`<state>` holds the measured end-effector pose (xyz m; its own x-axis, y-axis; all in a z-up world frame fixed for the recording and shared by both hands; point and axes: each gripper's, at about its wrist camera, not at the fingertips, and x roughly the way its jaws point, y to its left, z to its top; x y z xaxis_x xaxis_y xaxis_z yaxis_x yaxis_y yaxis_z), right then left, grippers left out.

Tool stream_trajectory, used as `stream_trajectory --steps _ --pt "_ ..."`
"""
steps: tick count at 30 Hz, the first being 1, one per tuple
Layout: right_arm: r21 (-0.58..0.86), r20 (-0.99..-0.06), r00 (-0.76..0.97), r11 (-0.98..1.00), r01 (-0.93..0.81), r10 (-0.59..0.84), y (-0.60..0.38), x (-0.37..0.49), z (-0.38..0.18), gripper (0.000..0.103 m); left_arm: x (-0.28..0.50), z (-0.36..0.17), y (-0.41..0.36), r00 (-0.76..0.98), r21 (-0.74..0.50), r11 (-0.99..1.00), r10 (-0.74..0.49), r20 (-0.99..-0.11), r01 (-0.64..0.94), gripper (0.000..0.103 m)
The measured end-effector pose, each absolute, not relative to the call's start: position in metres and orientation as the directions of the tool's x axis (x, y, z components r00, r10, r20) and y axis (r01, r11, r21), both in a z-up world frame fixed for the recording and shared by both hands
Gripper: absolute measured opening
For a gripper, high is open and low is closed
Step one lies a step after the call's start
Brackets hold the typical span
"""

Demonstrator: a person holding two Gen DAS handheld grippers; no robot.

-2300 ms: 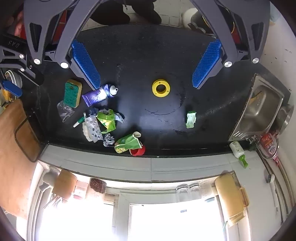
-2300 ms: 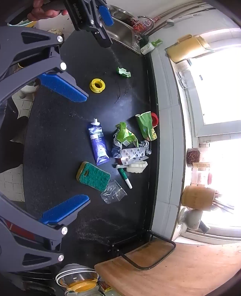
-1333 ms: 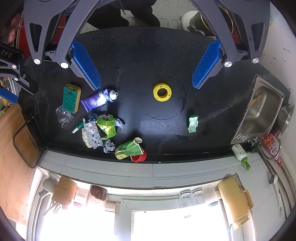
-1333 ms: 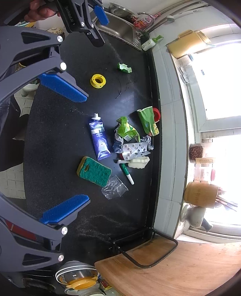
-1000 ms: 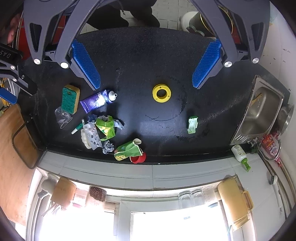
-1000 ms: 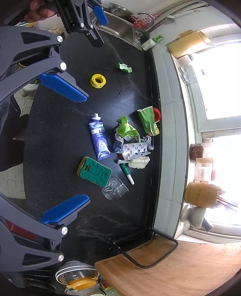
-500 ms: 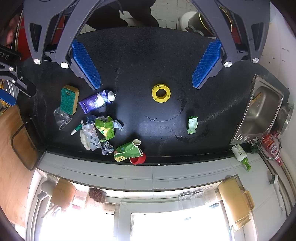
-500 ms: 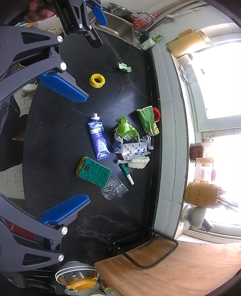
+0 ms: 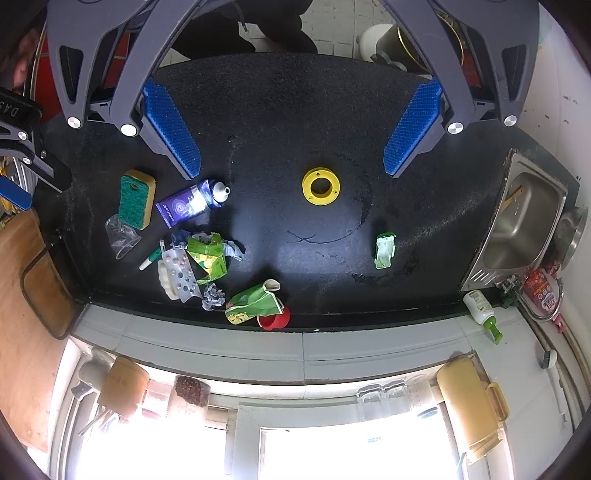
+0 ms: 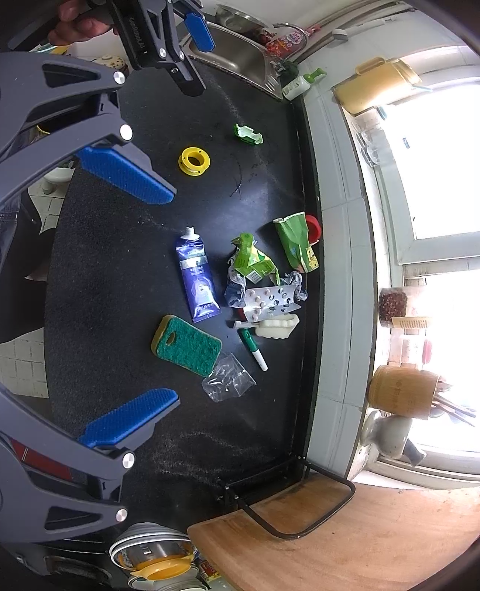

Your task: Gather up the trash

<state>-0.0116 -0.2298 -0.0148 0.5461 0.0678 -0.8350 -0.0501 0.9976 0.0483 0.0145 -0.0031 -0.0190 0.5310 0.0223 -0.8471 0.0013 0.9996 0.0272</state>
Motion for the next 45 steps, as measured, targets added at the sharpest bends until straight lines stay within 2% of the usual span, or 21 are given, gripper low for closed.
stream_trajectory --steps 45 --pt "0.050 -0.840 0.539 0.997 -0.054 0.072 -0.228 -0.001 -0.018 0.097 0.027 -0.031 -0.005 0.510 0.030 0.999 0.020 -0.860 0.011 0.097"
